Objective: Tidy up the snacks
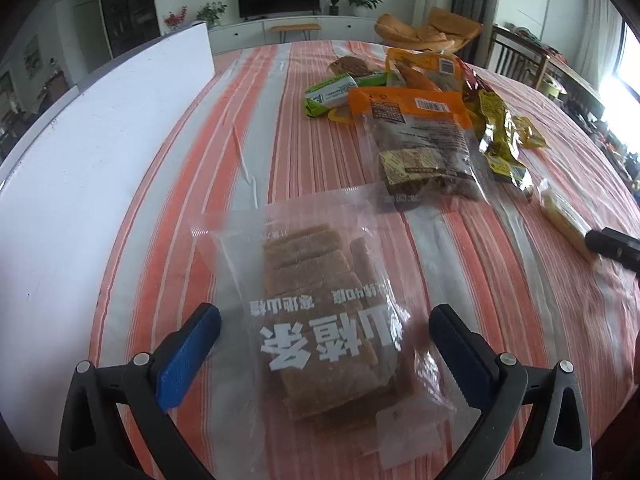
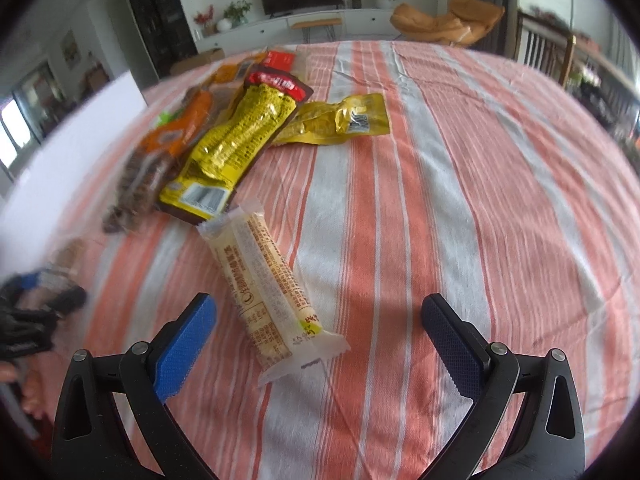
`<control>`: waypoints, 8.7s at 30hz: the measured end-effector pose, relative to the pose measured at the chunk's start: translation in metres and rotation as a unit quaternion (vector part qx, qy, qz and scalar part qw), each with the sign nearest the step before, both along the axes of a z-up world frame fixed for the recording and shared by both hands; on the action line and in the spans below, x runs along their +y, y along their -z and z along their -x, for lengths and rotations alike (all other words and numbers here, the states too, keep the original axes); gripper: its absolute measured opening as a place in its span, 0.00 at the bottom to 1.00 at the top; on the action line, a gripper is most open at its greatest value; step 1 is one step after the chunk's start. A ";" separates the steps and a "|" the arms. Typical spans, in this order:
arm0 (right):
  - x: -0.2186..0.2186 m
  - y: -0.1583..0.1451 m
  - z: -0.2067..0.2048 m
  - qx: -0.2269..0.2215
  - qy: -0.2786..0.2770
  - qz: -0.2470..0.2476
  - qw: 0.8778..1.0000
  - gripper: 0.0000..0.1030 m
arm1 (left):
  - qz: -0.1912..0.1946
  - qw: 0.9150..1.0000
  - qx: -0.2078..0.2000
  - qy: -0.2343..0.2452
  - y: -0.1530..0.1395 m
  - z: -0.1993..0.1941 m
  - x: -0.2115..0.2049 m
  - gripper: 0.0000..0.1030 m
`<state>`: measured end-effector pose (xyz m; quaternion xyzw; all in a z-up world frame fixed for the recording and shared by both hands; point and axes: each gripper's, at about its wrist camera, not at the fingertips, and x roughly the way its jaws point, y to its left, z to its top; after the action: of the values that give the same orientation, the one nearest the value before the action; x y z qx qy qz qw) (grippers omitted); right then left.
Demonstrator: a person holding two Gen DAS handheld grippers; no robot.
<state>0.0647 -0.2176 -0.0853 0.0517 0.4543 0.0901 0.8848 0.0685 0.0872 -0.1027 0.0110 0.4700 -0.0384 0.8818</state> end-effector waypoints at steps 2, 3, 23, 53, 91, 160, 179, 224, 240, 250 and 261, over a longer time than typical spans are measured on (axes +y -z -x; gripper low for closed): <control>-0.006 -0.002 -0.002 0.014 0.003 -0.025 1.000 1.00 | 0.008 1.000 0.005 0.004 -0.001 0.001 0.005 1.00; -0.007 -0.004 -0.005 0.024 0.000 -0.033 0.999 1.00 | 0.014 1.000 0.008 0.005 -0.002 0.002 0.008 1.00; 0.043 -0.021 -0.027 0.092 -0.099 0.039 0.990 0.31 | 0.125 0.992 0.002 0.010 -0.032 0.016 0.030 0.33; 0.096 -0.137 0.008 -0.026 -0.159 -0.149 0.975 0.31 | 0.022 1.000 0.007 -0.005 -0.010 0.020 0.007 0.57; 0.077 -0.016 -0.026 -0.035 -0.107 0.112 0.987 0.92 | -0.065 0.981 -0.142 -0.116 -0.106 0.013 0.118 0.90; -0.043 0.009 -0.046 -0.004 0.058 0.088 0.994 1.00 | -0.008 1.000 -0.019 0.000 -0.001 -0.027 -0.050 1.00; -0.042 0.011 -0.045 -0.007 0.064 0.088 0.994 1.00 | -0.008 1.000 -0.019 0.000 -0.001 -0.027 -0.050 1.00; -0.042 0.011 -0.045 -0.007 0.064 0.087 0.994 1.00 | -0.008 1.000 -0.019 0.000 -0.001 -0.027 -0.050 1.00; -0.042 0.011 -0.045 -0.008 0.064 0.087 0.994 1.00 | -0.007 1.000 -0.019 0.000 -0.002 -0.026 -0.049 1.00; -0.042 0.011 -0.045 -0.007 0.064 0.087 0.994 1.00 | -0.006 0.999 0.031 0.005 -0.005 -0.033 -0.049 1.00; -0.042 0.011 -0.045 -0.007 0.064 0.087 0.994 1.00 | 0.043 0.997 0.015 0.062 -0.062 -0.093 -0.062 1.00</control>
<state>0.1093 -0.2597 -0.0960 0.0028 0.4496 -0.0064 0.8932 0.1615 0.0251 -0.0403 0.0017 0.4797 -0.1128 0.8702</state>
